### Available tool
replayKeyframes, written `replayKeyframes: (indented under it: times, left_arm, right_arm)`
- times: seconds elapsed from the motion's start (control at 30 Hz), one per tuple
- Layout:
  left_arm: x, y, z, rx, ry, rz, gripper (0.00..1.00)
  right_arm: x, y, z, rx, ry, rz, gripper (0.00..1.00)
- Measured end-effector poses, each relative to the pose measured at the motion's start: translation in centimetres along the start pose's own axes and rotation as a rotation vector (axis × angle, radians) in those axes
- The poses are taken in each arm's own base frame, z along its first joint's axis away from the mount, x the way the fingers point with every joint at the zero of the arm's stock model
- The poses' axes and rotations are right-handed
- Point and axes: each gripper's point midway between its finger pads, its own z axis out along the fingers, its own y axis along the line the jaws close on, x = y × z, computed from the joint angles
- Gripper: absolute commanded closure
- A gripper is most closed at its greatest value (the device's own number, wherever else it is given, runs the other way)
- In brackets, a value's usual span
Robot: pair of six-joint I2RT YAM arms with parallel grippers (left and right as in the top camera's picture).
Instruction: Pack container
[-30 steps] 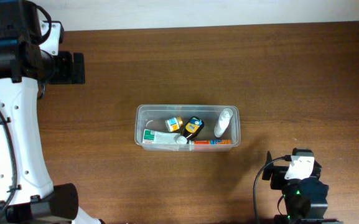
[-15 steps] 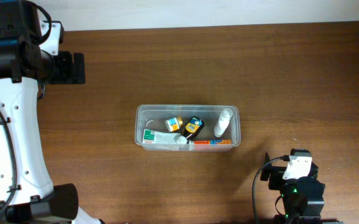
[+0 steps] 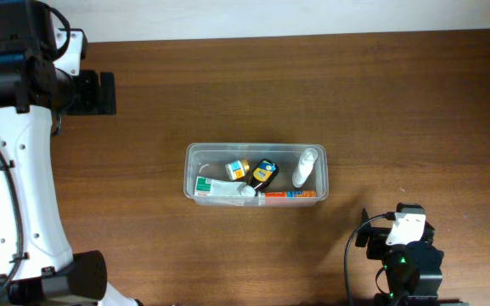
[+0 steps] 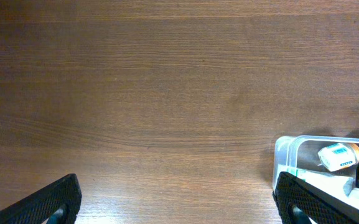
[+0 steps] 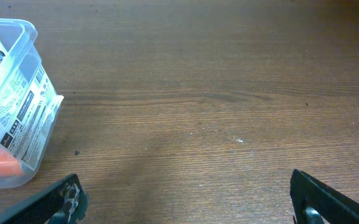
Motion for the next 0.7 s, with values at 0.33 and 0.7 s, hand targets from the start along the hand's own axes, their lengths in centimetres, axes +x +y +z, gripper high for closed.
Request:
replayKeyframes:
  times: [0.33, 0.7]
  left_arm:
    - [0.0, -0.3, -0.2, 0.003, -0.006, 0.007, 0.00]
    - [4.5, -2.7, -12.5, 0.025, -0.217, 0.076, 0.00]
  right_arm:
    - [0.0, 0.0, 0.0, 0.000, 0.000, 0.000, 0.02]
    - [0.0, 0.0, 0.0, 0.000, -0.001, 0.000, 0.02]
